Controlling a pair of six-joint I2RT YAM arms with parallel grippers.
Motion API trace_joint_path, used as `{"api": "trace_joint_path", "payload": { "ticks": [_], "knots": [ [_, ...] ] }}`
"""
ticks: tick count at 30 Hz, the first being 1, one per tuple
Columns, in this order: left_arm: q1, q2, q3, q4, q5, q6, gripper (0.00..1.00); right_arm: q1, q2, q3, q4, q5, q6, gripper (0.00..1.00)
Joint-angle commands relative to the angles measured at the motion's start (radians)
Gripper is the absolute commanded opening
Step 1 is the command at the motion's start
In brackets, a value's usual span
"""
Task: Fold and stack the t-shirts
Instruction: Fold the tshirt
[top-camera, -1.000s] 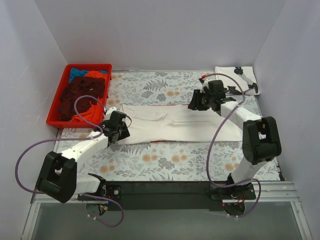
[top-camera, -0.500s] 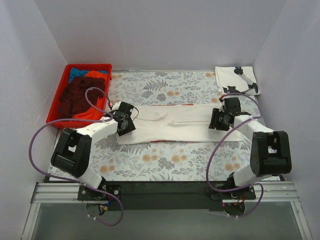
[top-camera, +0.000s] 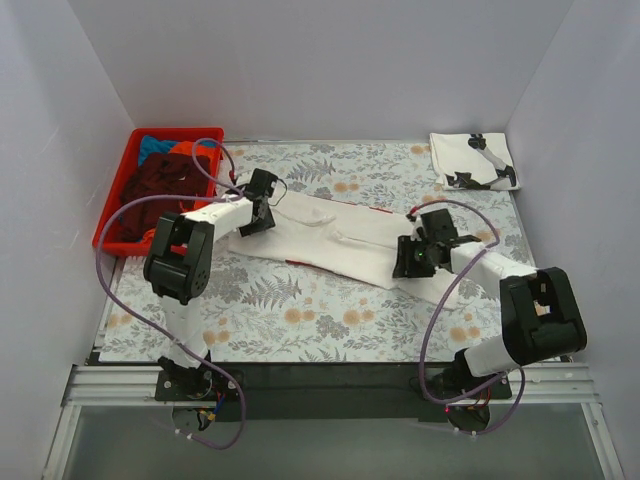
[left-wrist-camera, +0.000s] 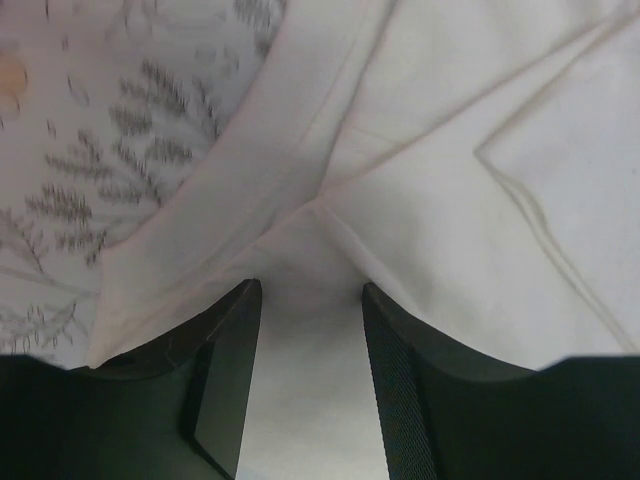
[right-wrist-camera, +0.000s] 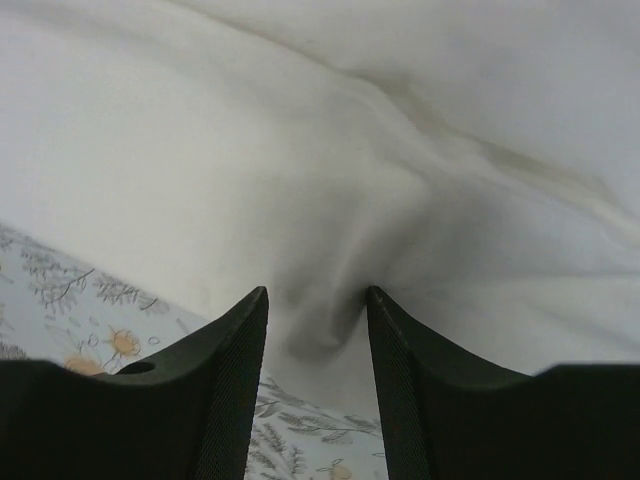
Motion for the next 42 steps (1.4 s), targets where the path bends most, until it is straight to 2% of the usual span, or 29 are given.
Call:
{"api": "trace_joint_path", "payload": {
  "ticks": [1, 4, 6, 9, 12, 17, 22, 25, 32, 42],
  "knots": [
    [0.036, 0.144, 0.154, -0.049, -0.097, 0.112, 0.45, 0.201, 0.045, -0.085, -0.231, -0.069, 0.034, 0.51],
    [0.05, 0.26, 0.305, -0.095, -0.129, 0.142, 0.46, 0.399, 0.042, -0.087, -0.245, -0.103, 0.1, 0.51],
    [0.052, 0.343, 0.46, -0.12, -0.138, 0.154, 0.48, 0.527, 0.034, -0.062, -0.246, -0.115, 0.14, 0.51],
    [0.052, 0.408, 0.647, -0.146, -0.123, 0.177, 0.5, 0.624, 0.036, 0.025, -0.254, -0.115, 0.143, 0.51],
    [0.052, 0.431, 0.742, -0.16, -0.092, 0.179, 0.53, 0.634, 0.01, 0.09, -0.263, -0.067, 0.129, 0.51],
    [0.047, 0.289, 0.689, -0.123, -0.059, 0.125, 0.55, 0.634, -0.049, 0.131, -0.269, 0.006, 0.08, 0.49],
    [0.009, 0.117, 0.505, -0.119, -0.031, 0.012, 0.53, 0.635, -0.049, 0.127, -0.268, 0.003, 0.056, 0.44],
    [-0.056, 0.051, 0.379, -0.103, 0.003, -0.039, 0.51, 0.638, -0.032, 0.124, -0.262, -0.002, 0.034, 0.41],
    [-0.137, 0.081, 0.256, -0.094, 0.044, -0.096, 0.49, 0.661, -0.004, 0.122, -0.263, -0.003, 0.003, 0.39],
    [-0.162, 0.176, 0.241, -0.085, 0.032, -0.118, 0.47, 0.735, 0.091, 0.125, -0.245, -0.029, 0.005, 0.39]
  ]
}}
